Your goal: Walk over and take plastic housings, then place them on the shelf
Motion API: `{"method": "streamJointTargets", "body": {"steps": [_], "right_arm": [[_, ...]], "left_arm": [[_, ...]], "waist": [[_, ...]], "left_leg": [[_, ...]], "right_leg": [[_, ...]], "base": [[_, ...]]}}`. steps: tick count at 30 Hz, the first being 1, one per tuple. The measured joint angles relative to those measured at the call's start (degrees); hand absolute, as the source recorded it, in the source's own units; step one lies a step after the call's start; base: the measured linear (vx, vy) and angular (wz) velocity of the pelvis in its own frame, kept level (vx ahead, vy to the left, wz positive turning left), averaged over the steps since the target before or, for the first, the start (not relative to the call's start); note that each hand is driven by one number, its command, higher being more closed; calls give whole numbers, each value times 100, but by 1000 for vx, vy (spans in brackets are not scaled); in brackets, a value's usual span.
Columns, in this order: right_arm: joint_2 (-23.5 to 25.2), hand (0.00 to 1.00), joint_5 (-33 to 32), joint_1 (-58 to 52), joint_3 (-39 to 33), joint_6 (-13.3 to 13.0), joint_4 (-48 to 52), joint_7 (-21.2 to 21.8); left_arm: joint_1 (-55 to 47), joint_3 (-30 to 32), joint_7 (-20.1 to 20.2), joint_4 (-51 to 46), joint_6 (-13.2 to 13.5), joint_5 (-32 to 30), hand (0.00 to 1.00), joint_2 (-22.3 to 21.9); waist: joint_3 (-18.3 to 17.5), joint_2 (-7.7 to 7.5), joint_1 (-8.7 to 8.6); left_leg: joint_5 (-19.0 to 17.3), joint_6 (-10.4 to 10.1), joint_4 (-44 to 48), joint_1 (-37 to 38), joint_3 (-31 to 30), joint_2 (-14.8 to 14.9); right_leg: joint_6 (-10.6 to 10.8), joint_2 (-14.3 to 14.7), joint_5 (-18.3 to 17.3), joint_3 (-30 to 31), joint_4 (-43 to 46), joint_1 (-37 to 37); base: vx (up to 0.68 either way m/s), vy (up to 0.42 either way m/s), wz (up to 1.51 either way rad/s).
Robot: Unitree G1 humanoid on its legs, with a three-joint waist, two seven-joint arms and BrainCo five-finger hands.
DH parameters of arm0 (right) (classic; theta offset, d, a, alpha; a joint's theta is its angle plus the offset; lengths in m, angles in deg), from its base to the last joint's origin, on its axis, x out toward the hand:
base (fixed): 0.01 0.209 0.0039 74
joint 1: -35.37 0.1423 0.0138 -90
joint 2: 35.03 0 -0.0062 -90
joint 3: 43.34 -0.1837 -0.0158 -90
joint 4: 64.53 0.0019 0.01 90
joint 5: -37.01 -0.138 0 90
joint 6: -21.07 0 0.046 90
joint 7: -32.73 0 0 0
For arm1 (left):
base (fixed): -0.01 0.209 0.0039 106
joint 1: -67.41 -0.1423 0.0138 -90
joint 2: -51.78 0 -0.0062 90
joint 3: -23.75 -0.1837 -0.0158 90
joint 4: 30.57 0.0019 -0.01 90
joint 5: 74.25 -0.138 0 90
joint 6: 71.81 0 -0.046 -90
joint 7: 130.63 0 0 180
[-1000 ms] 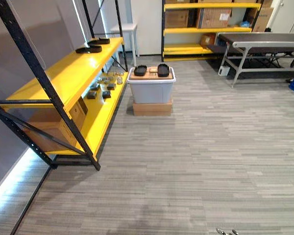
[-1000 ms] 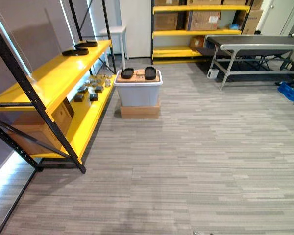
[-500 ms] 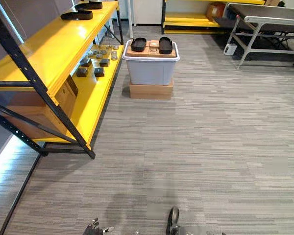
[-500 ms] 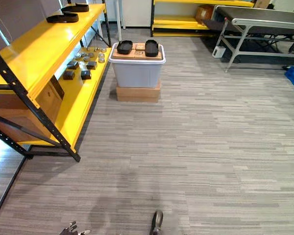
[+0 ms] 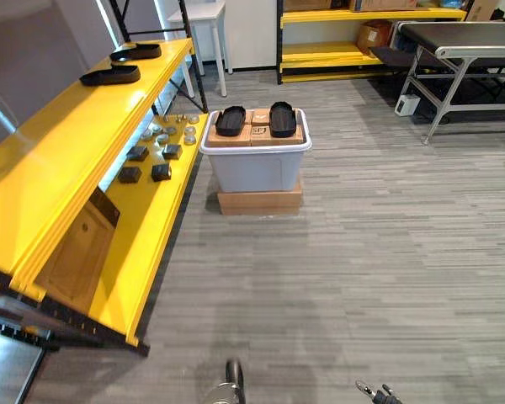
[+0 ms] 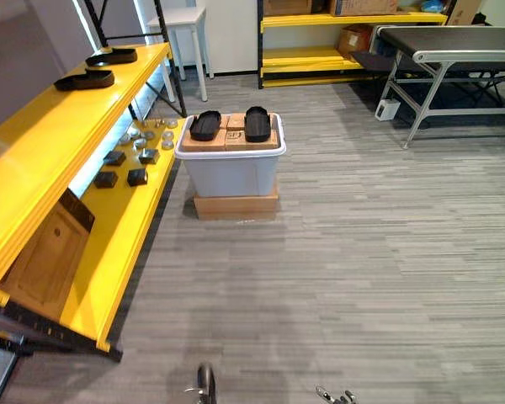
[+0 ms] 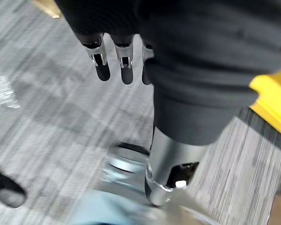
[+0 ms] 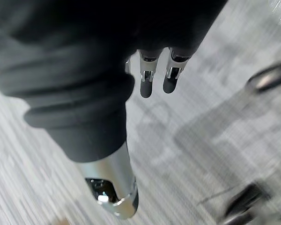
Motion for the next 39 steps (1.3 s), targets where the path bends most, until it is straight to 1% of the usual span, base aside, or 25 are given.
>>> {"method": "streamJointTargets", "body": {"steps": [1, 2, 4, 5, 6, 9, 12, 13, 15, 16, 17, 19, 20, 22, 23, 24, 26, 27, 28, 31, 33, 34, 35, 36, 39], "right_arm": [[26, 0, 7, 21, 89, -2, -72, 15], [46, 0, 35, 27, 88, 0, -124, 11], [119, 0, 211, -54, 93, 1, -154, -7], [141, 0, 216, -135, 147, 1, -212, -35], [141, 0, 215, -179, 177, -2, -209, -36], [145, 0, 215, -292, 370, -51, -197, -38], [133, 0, 215, -397, 373, -71, -200, -52], [148, 0, 215, -462, 349, -83, -197, -57], [104, 0, 214, -682, 49, -85, -309, -93], [171, 0, 214, -798, -240, -81, -343, -125], [238, 0, 195, -915, -350, -77, -277, -128], [255, 0, 165, -996, -421, -72, -56, -137], [244, 0, 166, -994, -414, -77, 27, -161], [320, 0, 156, -911, -401, -80, 59, -170], [330, 0, 156, -851, -369, -82, 54, -170], [303, 0, 162, -685, -308, -87, 64, -165], [290, 0, 167, -430, -316, -91, 93, -165], [246, 0, 167, -413, -306, -101, 155, -152], [222, 0, 165, -438, -231, -104, 188, -162], [245, 0, 153, -497, 153, -103, 179, -202], [265, 0, 145, -502, 278, -100, 391, -266], [291, 0, 194, -503, 511, -101, 761, -288], [290, 0, 222, -547, 735, -99, 1211, -334], [285, 0, 233, -569, 834, -101, 1512, -375], [288, 0, 707, -622, 1054, -188, 3073, -521]], "left_arm": [[-4, 40, -7, 12, 0, -4, 0, 47], [-3, -3, -11, 22, -2, -5, 0, 83], [-7, -398, -24, 26, -4, -1, 0, 272], [41, -640, -96, -4, 0, 11, 0, 378], [75, -738, -107, -34, 5, 23, 0, 403], [446, -1110, -112, -147, 106, 120, 0, 477], [858, -1288, -117, -152, 139, 129, 0, 444], [934, -1282, -119, -129, 161, 117, 0, 473], [905, -1244, -116, -30, 178, 41, 0, 352], [818, -1027, -114, 5, 182, 22, 0, 196], [704, -698, -119, -6, 194, 24, 0, -6], [530, -302, -110, -14, 189, 24, 0, -233], [371, -49, -94, -78, 158, 127, 0, -326], [382, -90, -95, -217, 163, 189, 0, -199], [403, -138, -91, -257, 166, 197, 0, -160], [440, -159, -70, -310, 180, 250, 0, -134], [394, -170, -55, -316, 181, 250, 0, -103], [286, -310, -47, -299, 176, 249, 0, -106], [184, -436, -36, -211, 186, 244, 0, -92], [308, -668, -63, -17, 169, 245, 0, 186], [359, -870, -105, 16, 162, 248, 0, 264], [393, -1022, -116, 8, 148, 251, 0, 348], [402, -1226, -120, -5, 136, 250, 0, 461], [413, -1307, -131, -35, 134, 253, 0, 503], [535, -1287, -241, -457, 220, 328, 0, 542]], "waist": [[-7, -68, -15], [22, -128, -13], [88, -263, -93], [142, -251, -175], [137, -219, -214], [128, -157, -468], [199, -136, -648], [200, -290, -746], [149, -245, -830], [69, -96, -839], [38, 113, -855], [53, 344, -810], [83, 399, -755], [110, 254, -569], [101, 202, -519], [137, 157, -422], [175, 130, -385], [107, 246, -358], [37, 326, -268], [0, 67, -480], [67, 80, -492], [201, 64, -530], [221, 52, -610], [213, 34, -603], [171, -40, -654]], "left_leg": [[194, 325, 15, 205, -183, -196], [194, 380, 39, 378, -181, -266], [36, 886, 73, 1149, -171, -472], [-198, 1040, -168, 1894, -229, -553], [-254, 1116, -328, 2227, -279, -555], [-427, 1200, -985, 3271, -653, -450], [-768, 1130, -1340, 3883, -946, -260], [-951, 1048, -1523, 4138, -1078, -347], [-1301, 949, -1426, 4591, -1313, -304], [-1318, 783, -596, 4353, -1311, -143], [-1133, 213, 778, 3882, -1304, 98], [-415, -869, 2681, 3131, -1339, 375], [-321, -1081, 4310, 2501, -1231, 564], [-426, -1037, 4946, 1854, -810, 694], [-568, -976, 4838, 1646, -603, 708], [-1003, -685, 4200, 1346, -220, 692], [-1213, -533, 1910, 1326, 26, 401], [-893, -333, -13, 1479, -42, 218], [190, -127, -410, 1543, -108, 175], [-42, 173, -646, 1729, -224, -292], [-120, 187, -900, 2097, -294, -291], [-143, 230, -1129, 2503, -331, -248], [-203, 220, -1143, 2705, -425, -239], [-222, 215, -1178, 2795, -429, -236], [-311, 74, -1283, 2905, -700, -141]], "right_leg": [[54, -232, 23, 66, 1061, -315], [221, -349, 125, 155, 1797, -556], [570, -760, 1492, 331, 4319, -1393], [422, -1051, 1392, -8, 5543, -1843], [318, -1092, 1232, -206, 5769, -2022], [192, -797, 382, -998, 5016, -2923], [232, -233, 651, -1245, 2279, -3562], [558, -226, 1038, -951, 1012, -3759], [377, -161, 1506, -363, 1573, -4062], [94, 44, 1644, -214, 1831, -3968], [-292, 244, 1482, -409, 1741, -3600], [-520, 601, 1258, -516, 1489, -3050], [-635, 905, 1054, -519, 1217, -2398], [-736, 1017, 968, -410, 818, -1674], [-736, 1001, 968, -316, 684, -1511], [-731, 925, 971, -117, 482, -1250], [-519, 723, 839, 90, 386, -980], [-343, 679, 698, 168, 273, -840], [-237, 697, 482, 295, 153, -670], [20, 298, 332, 166, 448, -599], [358, 155, 168, 124, 2253, -1290], [784, -27, 319, 162, 3904, -1911], [694, -190, 204, 112, 4560, -2294], [627, -279, 133, 94, 4550, -2413], [551, -182, 135, 369, 2391, -2744]], "base": [[642, 276, -7], [807, 357, -17], [908, 350, 0], [840, 254, 17], [788, 174, 33], [566, 8, 53], [694, -164, 61], [723, -319, 72], [801, -358, 66], [871, -362, 51], [856, -362, 46], [828, -316, 9], [845, -251, -12], [666, -129, -23], [603, -75, -50], [563, -19, -68], [542, 63, -72], [506, 155, -86], [518, 167, -75], [569, 153, 26], [442, 101, 30], [380, 56, 31], [354, 29, 37], [387, -8, 46], [344, -94, 50]]}}
